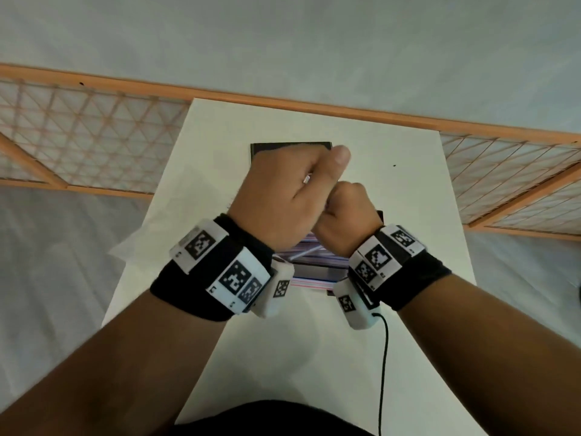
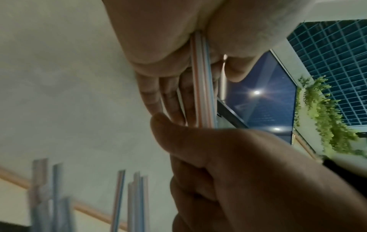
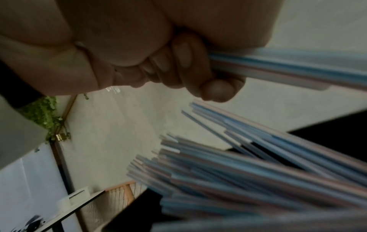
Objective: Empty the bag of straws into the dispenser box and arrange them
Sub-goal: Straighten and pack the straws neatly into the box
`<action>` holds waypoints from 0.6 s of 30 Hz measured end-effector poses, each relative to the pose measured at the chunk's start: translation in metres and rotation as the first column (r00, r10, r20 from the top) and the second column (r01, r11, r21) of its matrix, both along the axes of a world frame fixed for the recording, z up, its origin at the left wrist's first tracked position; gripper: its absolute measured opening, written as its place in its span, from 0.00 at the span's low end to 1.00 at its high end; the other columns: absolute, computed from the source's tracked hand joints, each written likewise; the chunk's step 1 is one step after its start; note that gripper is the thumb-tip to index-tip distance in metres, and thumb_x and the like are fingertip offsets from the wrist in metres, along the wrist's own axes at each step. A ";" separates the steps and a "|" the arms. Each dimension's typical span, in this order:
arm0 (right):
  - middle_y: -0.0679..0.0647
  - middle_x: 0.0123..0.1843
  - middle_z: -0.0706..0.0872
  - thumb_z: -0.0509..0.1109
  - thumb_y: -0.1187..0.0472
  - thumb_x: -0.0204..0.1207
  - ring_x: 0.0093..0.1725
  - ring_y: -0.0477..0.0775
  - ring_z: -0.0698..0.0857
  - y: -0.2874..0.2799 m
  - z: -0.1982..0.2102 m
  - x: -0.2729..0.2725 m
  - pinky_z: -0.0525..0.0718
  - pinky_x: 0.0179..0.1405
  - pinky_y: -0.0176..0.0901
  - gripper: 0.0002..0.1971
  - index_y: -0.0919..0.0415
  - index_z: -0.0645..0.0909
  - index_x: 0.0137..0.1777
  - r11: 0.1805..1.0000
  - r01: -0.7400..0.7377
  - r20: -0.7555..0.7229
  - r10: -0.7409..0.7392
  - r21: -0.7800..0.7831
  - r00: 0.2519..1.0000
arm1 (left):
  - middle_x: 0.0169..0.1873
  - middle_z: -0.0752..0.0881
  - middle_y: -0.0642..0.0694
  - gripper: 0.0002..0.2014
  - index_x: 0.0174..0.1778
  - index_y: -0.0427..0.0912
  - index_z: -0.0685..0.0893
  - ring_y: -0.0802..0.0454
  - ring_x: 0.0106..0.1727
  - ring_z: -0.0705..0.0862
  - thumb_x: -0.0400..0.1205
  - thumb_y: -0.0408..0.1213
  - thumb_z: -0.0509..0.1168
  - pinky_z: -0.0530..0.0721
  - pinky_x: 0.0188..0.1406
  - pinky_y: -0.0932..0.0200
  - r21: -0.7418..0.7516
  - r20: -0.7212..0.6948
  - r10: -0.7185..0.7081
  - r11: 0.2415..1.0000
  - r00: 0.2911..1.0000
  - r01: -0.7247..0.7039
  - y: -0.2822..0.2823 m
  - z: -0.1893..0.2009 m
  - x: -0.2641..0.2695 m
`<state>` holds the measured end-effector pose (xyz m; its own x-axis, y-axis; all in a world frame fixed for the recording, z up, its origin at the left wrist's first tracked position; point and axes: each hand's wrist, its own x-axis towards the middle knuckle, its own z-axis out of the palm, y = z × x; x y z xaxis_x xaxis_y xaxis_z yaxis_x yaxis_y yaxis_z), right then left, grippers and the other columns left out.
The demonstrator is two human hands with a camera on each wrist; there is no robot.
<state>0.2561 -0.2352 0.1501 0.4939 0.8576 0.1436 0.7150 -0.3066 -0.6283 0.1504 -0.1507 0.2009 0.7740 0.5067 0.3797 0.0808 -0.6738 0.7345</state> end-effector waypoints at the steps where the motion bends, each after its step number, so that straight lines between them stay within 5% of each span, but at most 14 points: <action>1: 0.53 0.19 0.74 0.52 0.42 0.66 0.25 0.61 0.75 -0.003 -0.007 -0.001 0.69 0.26 0.47 0.22 0.59 0.71 0.21 1.000 -0.008 -0.028 0.008 -0.019 1.000 | 0.38 0.91 0.40 0.28 0.44 0.32 0.89 0.45 0.43 0.88 0.89 0.51 0.54 0.82 0.46 0.45 -0.007 0.037 -0.008 1.000 0.999 0.009 -0.001 -0.004 -0.001; 4: 0.47 0.21 0.68 0.68 0.47 0.73 0.28 0.59 0.71 -0.012 -0.030 -0.001 0.68 0.29 0.47 0.20 0.51 0.66 0.25 0.988 -0.110 -0.044 0.106 -0.108 0.993 | 0.46 0.90 0.41 0.17 0.49 0.33 0.88 0.46 0.49 0.87 0.88 0.42 0.59 0.84 0.52 0.47 -0.063 0.271 0.153 0.988 0.950 -0.141 0.012 -0.018 -0.006; 6: 0.46 0.31 0.72 0.75 0.45 0.70 0.34 0.61 0.78 -0.018 -0.049 -0.003 0.71 0.35 0.46 0.18 0.48 0.67 0.33 0.967 -0.173 0.027 0.181 -0.186 0.983 | 0.51 0.86 0.41 0.13 0.55 0.34 0.84 0.45 0.54 0.85 0.87 0.41 0.61 0.84 0.58 0.42 -0.170 0.354 0.353 0.935 0.866 -0.311 0.026 -0.033 -0.014; 9: 0.46 0.44 0.74 0.68 0.26 0.60 0.48 0.56 0.77 -0.030 -0.066 -0.001 0.77 0.48 0.49 0.28 0.47 0.67 0.44 0.958 -0.083 0.075 0.107 -0.275 0.991 | 0.55 0.79 0.49 0.15 0.59 0.42 0.77 0.54 0.57 0.79 0.82 0.47 0.65 0.78 0.66 0.50 -0.497 0.216 0.612 0.740 0.761 -0.454 0.043 -0.059 -0.027; 13: 0.51 0.50 0.77 0.79 0.30 0.57 0.52 0.55 0.74 -0.042 -0.069 0.008 0.78 0.53 0.49 0.33 0.52 0.68 0.47 0.959 0.137 0.052 -0.128 -0.249 0.990 | 0.49 0.76 0.50 0.27 0.49 0.49 0.76 0.52 0.50 0.77 0.63 0.65 0.66 0.76 0.60 0.50 -0.829 -0.129 0.703 0.311 0.699 -0.466 0.050 -0.089 -0.029; 15: 0.53 0.52 0.78 0.79 0.30 0.57 0.54 0.57 0.75 -0.041 -0.069 0.013 0.79 0.56 0.51 0.34 0.53 0.69 0.48 0.935 0.196 0.100 -0.174 -0.294 0.980 | 0.48 0.77 0.48 0.28 0.46 0.50 0.76 0.49 0.50 0.77 0.60 0.66 0.68 0.76 0.60 0.51 -0.868 -0.183 0.664 0.237 0.725 -0.437 0.043 -0.098 -0.022; 18: 0.54 0.56 0.79 0.74 0.27 0.61 0.58 0.60 0.76 -0.035 -0.072 0.015 0.80 0.59 0.55 0.35 0.55 0.74 0.55 0.916 0.191 0.146 -0.147 -0.353 0.978 | 0.60 0.82 0.42 0.42 0.69 0.41 0.76 0.41 0.61 0.82 0.68 0.69 0.67 0.78 0.71 0.45 -0.823 -0.249 0.568 0.303 0.784 -0.481 0.028 -0.107 -0.009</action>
<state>0.2709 -0.2698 0.0779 0.6350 0.7663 -0.0977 0.6923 -0.6206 -0.3682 0.1410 -0.1228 0.0942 0.2143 0.8839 -0.4156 0.0992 0.4036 0.9095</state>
